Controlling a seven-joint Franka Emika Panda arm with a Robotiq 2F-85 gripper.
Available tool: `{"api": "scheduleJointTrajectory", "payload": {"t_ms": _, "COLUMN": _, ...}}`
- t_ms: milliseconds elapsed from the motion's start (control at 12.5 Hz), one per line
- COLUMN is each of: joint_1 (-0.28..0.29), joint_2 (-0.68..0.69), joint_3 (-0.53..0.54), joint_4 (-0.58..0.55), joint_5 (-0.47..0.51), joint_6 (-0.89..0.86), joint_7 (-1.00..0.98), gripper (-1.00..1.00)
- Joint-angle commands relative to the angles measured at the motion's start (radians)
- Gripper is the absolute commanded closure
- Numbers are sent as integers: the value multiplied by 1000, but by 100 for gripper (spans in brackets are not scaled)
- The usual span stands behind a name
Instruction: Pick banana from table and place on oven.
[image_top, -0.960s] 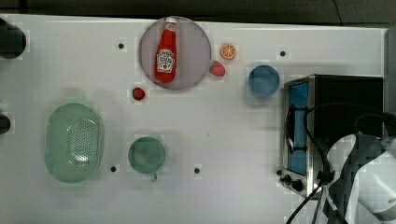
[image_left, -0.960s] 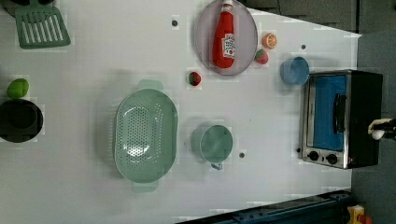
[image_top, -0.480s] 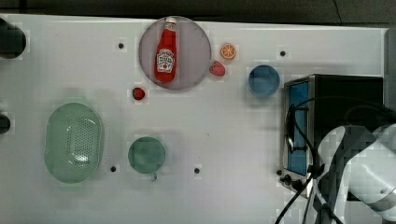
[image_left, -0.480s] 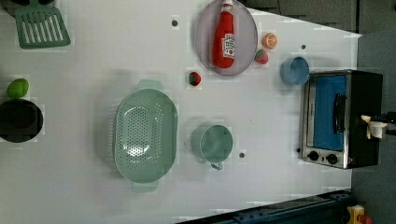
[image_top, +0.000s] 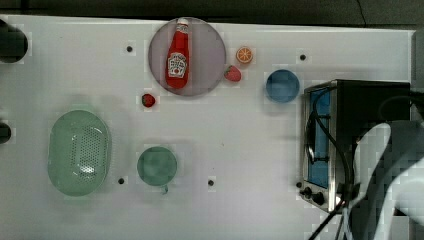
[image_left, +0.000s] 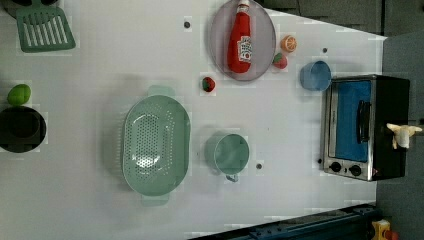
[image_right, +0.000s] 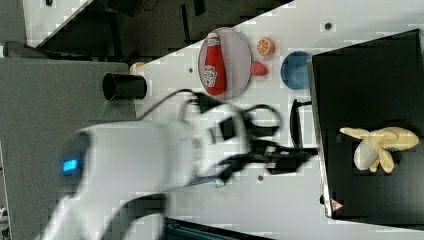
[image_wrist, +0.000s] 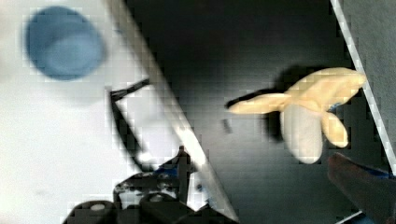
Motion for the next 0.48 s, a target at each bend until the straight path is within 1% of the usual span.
{"api": "scheduleJointTrajectory", "payload": {"t_ms": 80, "joint_1": 49, "joint_2": -119, "joint_3": 76, "joint_4": 75, "joint_5": 7, "joint_6": -89, "joint_7": 165, "gripper": -100}}
{"api": "scheduleJointTrajectory", "payload": {"t_ms": 240, "joint_1": 52, "joint_2": -168, "joint_3": 169, "joint_4": 69, "joint_5": -6, "joint_6": -152, "joint_7": 389, "gripper": -100}}
{"api": "scheduleJointTrajectory", "payload": {"t_ms": 480, "joint_1": 54, "joint_2": -207, "joint_3": 325, "joint_4": 68, "joint_5": -12, "joint_6": -264, "joint_7": 706, "gripper": -100}}
